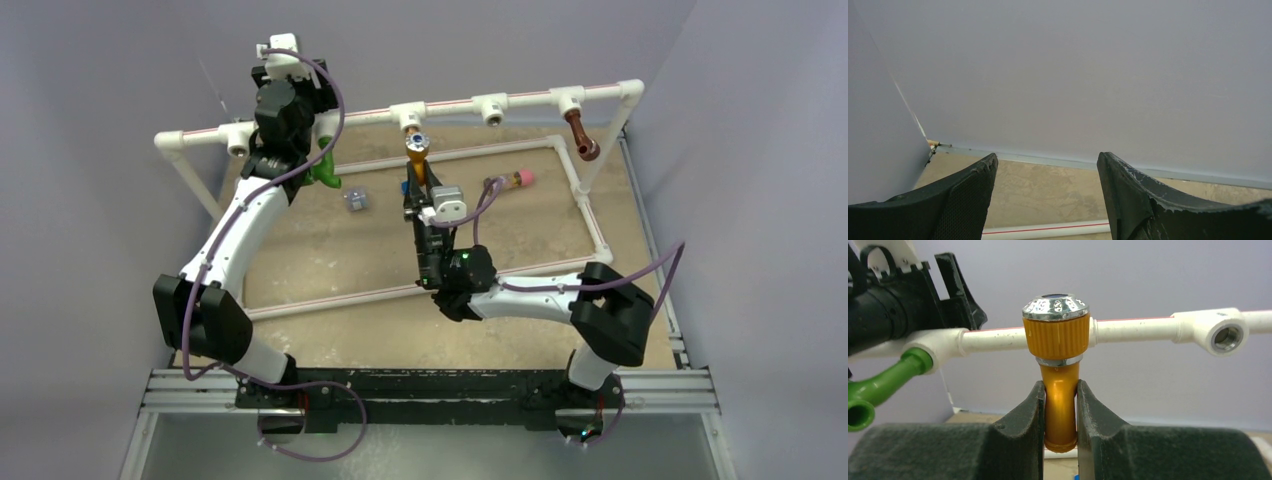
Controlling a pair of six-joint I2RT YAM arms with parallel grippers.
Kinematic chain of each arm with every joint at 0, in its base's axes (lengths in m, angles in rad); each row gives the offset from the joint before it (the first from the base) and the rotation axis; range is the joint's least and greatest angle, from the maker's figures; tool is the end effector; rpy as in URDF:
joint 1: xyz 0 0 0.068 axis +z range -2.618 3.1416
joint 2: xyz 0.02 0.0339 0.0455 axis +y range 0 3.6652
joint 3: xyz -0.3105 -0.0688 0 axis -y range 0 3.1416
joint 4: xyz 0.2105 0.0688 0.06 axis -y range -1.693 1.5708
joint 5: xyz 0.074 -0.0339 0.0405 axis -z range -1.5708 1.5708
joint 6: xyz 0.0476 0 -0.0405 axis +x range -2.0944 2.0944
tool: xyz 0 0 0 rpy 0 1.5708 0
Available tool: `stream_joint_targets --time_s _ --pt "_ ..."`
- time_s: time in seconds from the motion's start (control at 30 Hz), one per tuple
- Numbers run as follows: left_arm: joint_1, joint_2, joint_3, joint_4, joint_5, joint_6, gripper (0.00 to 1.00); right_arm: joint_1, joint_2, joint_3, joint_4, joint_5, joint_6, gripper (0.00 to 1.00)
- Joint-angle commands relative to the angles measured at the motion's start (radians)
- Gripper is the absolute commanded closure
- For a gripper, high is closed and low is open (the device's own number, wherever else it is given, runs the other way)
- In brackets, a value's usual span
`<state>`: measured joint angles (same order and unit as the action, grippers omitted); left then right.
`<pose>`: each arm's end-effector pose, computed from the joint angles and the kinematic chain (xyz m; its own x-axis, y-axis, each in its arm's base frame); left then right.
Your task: Install the water faucets
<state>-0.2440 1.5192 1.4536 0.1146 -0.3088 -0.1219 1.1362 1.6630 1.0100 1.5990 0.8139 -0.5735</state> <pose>0.3307 -0.0674 0.4755 0.0550 -0.1331 -0.9896 -0.0581 0.9890 -0.1362 0.1639 0.2708 0.4290 0.5277 0.2518 -0.8113 -0.1875 0.9660 0.1779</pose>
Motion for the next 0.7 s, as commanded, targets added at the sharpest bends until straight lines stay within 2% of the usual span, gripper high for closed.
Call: stream_joint_targets --time_s 0.0,0.17,0.37,0.53,0.67 --pt "-0.026 0.039 -0.068 -0.278 0.091 -0.005 0.28 -0.027 -0.010 0.059 -0.083 0.058 0.275 1.00" --pt "-0.026 0.038 -0.068 -0.278 0.091 -0.005 0.28 -0.028 -0.023 0.056 -0.146 0.108 0.520 1.00" --pt "-0.026 0.039 -0.067 -0.280 0.093 -0.007 0.28 -0.028 -0.023 0.031 -0.107 0.189 0.824 1.00" --pt "-0.026 0.041 -0.065 -0.282 0.094 -0.009 0.28 -0.027 0.006 0.026 -0.041 0.249 0.971 1.00" --pt "-0.026 0.042 -0.062 -0.284 0.100 -0.010 0.28 -0.027 0.018 0.041 -0.049 0.272 1.099 1.00"
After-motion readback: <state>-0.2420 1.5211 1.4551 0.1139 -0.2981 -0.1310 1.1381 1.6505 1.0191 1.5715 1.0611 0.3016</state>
